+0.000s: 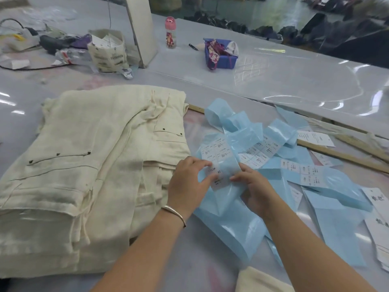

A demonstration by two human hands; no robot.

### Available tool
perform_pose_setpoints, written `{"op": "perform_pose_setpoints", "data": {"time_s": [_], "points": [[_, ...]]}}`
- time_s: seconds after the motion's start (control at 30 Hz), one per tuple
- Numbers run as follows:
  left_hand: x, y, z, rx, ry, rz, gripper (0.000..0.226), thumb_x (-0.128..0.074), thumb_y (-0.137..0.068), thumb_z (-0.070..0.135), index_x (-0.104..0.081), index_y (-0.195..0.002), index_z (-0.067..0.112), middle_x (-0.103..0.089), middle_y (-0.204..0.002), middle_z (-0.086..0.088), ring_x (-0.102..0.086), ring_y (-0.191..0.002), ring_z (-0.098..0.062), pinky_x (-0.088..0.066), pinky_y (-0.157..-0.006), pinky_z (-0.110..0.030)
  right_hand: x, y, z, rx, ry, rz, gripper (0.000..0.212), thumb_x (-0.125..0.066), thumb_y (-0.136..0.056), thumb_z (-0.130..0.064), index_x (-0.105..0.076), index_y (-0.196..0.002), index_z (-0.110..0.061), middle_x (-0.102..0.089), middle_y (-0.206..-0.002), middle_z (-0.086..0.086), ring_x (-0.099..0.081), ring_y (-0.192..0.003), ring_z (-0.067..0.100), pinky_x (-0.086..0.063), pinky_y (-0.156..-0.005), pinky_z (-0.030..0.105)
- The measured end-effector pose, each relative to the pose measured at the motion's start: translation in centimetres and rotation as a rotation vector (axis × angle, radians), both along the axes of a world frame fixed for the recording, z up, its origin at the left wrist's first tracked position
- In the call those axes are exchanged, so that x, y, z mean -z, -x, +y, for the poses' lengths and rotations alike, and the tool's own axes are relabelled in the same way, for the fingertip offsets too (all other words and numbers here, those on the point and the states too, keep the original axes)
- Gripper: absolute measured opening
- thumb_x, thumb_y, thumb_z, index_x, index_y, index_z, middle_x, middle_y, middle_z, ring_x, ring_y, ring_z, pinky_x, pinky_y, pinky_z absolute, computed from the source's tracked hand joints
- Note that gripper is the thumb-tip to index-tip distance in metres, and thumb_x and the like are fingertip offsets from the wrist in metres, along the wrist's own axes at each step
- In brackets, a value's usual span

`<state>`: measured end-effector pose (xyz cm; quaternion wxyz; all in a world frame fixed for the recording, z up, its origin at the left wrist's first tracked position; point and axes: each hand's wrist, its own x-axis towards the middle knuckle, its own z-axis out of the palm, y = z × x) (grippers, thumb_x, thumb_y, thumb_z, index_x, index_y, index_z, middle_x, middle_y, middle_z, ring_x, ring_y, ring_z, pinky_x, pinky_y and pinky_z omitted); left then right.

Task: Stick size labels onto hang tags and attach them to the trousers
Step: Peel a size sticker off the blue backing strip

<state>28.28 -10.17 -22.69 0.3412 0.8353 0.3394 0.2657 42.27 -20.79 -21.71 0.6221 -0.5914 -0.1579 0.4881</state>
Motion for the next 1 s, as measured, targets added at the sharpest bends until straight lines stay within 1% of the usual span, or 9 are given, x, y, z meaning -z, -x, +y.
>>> {"op": "perform_pose_setpoints", "data": {"time_s": [0.13,0.23,0.3,0.37,0.43,0.63,0.8,0.9,1.0], "points": [[-0.6,0.0,0.4,-0.013,-0.123,-0.056,0.025,-0.075,-0.081,0.037,-0.074,-0.103,0.025,-0.059,-0.097,0.007,-0.052,-0.097,-0.012,-0.034,-0.080,-0.013,-0.1,0.1,0.0,-0.053,-0.071,0.029,0.046,-0.048,-0.075,0.008,-0.062,-0.118,0.000,-0.064,-0.114,0.025,-0.060,-0.101,0.036,-0.041,-0.100,0.051],[-1.1,0.1,0.4,-0.001,-0.229,-0.086,0.016,-0.079,-0.078,0.030,-0.076,-0.092,0.021,-0.063,-0.088,0.006,-0.057,-0.089,-0.016,-0.041,-0.076,-0.020,-0.8,0.3,0.3,-0.078,-0.081,0.030,0.047,-0.068,-0.077,-0.014,-0.054,-0.115,0.009,-0.062,-0.106,0.022,-0.060,-0.096,0.033,-0.045,-0.087,0.042],[-1.4,0.2,0.3,0.007,-0.296,-0.099,0.012,-0.080,-0.076,0.024,-0.075,-0.087,0.019,-0.064,-0.083,0.004,-0.060,-0.082,-0.020,-0.045,-0.071,-0.026,-1.3,0.7,0.8,-0.017,-0.043,-0.002,0.038,-0.075,-0.078,-0.026,-0.062,-0.103,0.000,-0.066,-0.096,0.016,-0.063,-0.086,0.028,-0.049,-0.079,0.035],[-1.5,0.2,0.1,0.023,-0.361,-0.122,0.010,-0.080,-0.076,0.018,-0.075,-0.084,0.016,-0.066,-0.080,0.002,-0.061,-0.077,-0.024,-0.051,-0.069,-0.033,-1.6,1.2,1.3,0.039,-0.017,-0.064,0.013,-0.070,-0.084,-0.024,-0.064,-0.082,-0.013,-0.067,-0.083,0.011,-0.063,-0.073,0.023,-0.052,-0.066,0.029],[-1.6,0.4,0.0,0.035,-0.416,-0.145,0.008,-0.078,-0.077,0.014,-0.075,-0.084,0.015,-0.066,-0.079,0.000,-0.061,-0.075,-0.025,-0.053,-0.067,-0.037,-1.8,1.3,1.6,0.086,-0.002,-0.095,0.020,-0.067,-0.088,-0.019,-0.062,-0.068,-0.016,-0.065,-0.074,0.009,-0.061,-0.065,0.021,-0.051,-0.058,0.027],[-2.1,0.8,-0.1,0.052,-0.475,-0.225,0.004,-0.077,-0.078,0.011,-0.076,-0.081,0.012,-0.066,-0.080,-0.001,-0.061,-0.072,-0.024,-0.052,-0.065,-0.038,-2.9,1.8,1.8,0.117,0.019,-0.152,0.023,-0.068,-0.086,-0.017,-0.056,-0.067,-0.013,-0.058,-0.066,0.007,-0.055,-0.057,0.020,-0.048,-0.054,0.025],[-2.3,1.0,-0.3,0.035,-0.409,-0.195,0.021,-0.080,-0.076,0.017,-0.076,-0.096,0.013,-0.067,-0.086,-0.001,-0.063,-0.079,-0.023,-0.053,-0.070,-0.036,-3.6,2.0,1.7,0.126,0.007,-0.125,0.027,-0.070,-0.083,-0.014,-0.056,-0.060,-0.015,-0.058,-0.062,0.006,-0.055,-0.056,0.019,-0.047,-0.054,0.023],[-2.4,1.1,-0.2,0.029,-0.375,-0.224,0.014,-0.079,-0.077,0.018,-0.076,-0.089,0.013,-0.067,-0.079,0.002,-0.064,-0.074,-0.021,-0.052,-0.067,-0.035,-3.7,2.3,1.8,0.128,0.001,-0.134,0.031,-0.070,-0.083,-0.013,-0.054,-0.056,-0.018,-0.057,-0.067,0.009,-0.055,-0.061,0.022,-0.046,-0.059,0.027],[-2.3,1.1,-0.1,0.037,-0.452,-0.251,0.007,-0.076,-0.078,0.015,-0.075,-0.084,0.012,-0.066,-0.076,0.000,-0.063,-0.070,-0.022,-0.051,-0.064,-0.033,-3.7,2.2,2.0,0.144,0.039,-0.197,0.035,-0.070,-0.084,-0.015,-0.053,-0.053,-0.019,-0.056,-0.060,0.004,-0.055,-0.056,0.018,-0.045,-0.056,0.025]]}}
